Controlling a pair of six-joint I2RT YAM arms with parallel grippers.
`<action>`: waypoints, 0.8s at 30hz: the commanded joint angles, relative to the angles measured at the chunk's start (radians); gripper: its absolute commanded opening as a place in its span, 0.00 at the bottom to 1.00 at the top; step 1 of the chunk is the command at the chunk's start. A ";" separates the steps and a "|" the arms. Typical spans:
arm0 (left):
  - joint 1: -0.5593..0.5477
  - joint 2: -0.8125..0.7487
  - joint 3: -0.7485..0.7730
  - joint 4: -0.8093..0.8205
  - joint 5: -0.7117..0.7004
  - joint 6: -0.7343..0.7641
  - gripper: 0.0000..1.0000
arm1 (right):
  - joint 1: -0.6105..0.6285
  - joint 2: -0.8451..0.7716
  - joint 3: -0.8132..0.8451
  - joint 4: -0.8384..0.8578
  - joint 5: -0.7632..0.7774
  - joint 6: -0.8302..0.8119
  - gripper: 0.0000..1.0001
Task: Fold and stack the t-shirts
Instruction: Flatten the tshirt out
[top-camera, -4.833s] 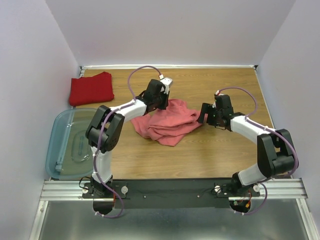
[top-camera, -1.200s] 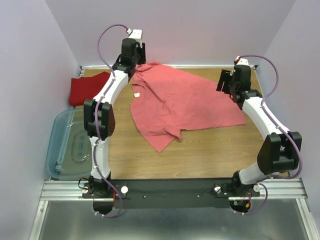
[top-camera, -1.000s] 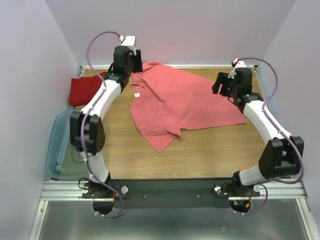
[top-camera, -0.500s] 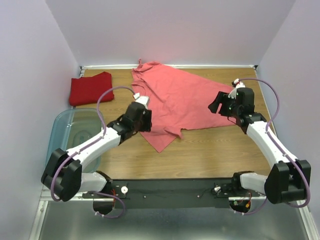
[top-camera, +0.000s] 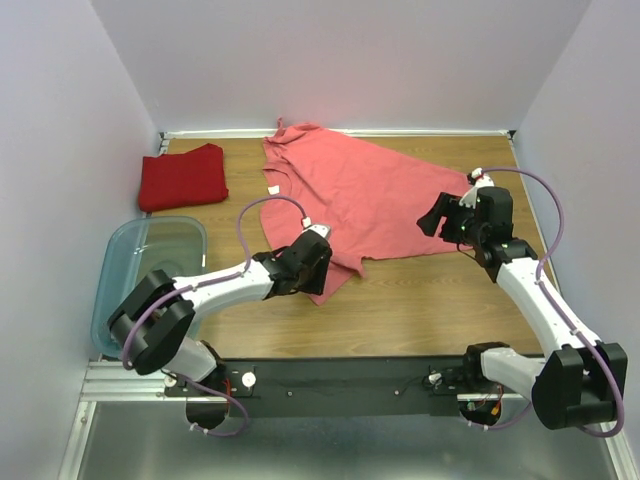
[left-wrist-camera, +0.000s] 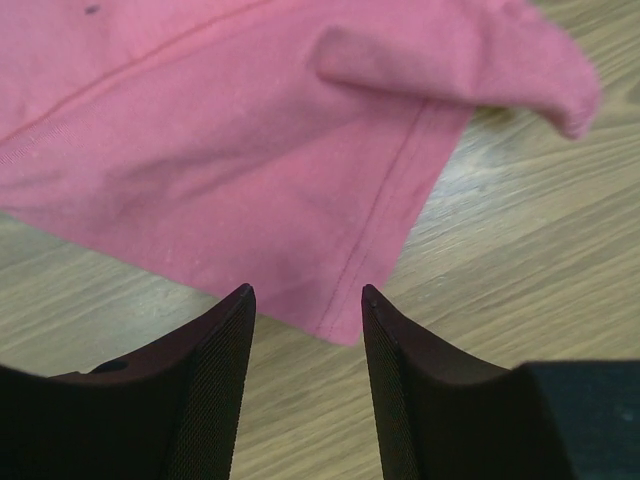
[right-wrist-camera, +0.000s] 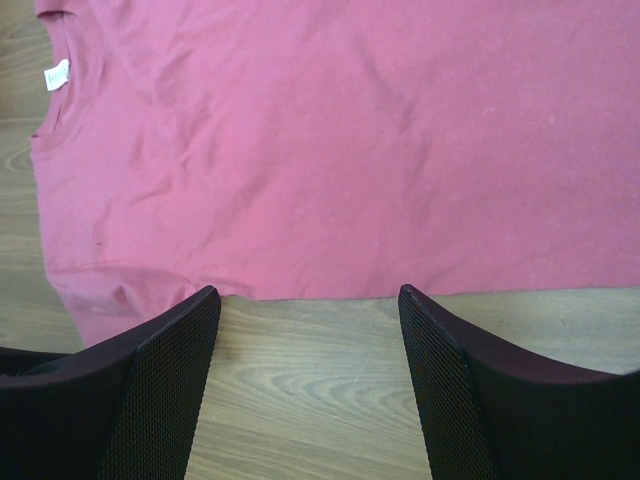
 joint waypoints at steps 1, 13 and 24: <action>-0.018 0.048 0.041 -0.025 -0.032 -0.008 0.53 | -0.003 -0.016 -0.021 -0.008 -0.017 0.010 0.79; -0.077 0.162 0.085 -0.085 -0.061 -0.023 0.52 | -0.003 -0.005 -0.025 -0.008 -0.017 -0.001 0.79; -0.104 0.182 0.062 -0.166 -0.124 -0.057 0.25 | -0.005 0.004 -0.035 -0.006 0.018 0.002 0.79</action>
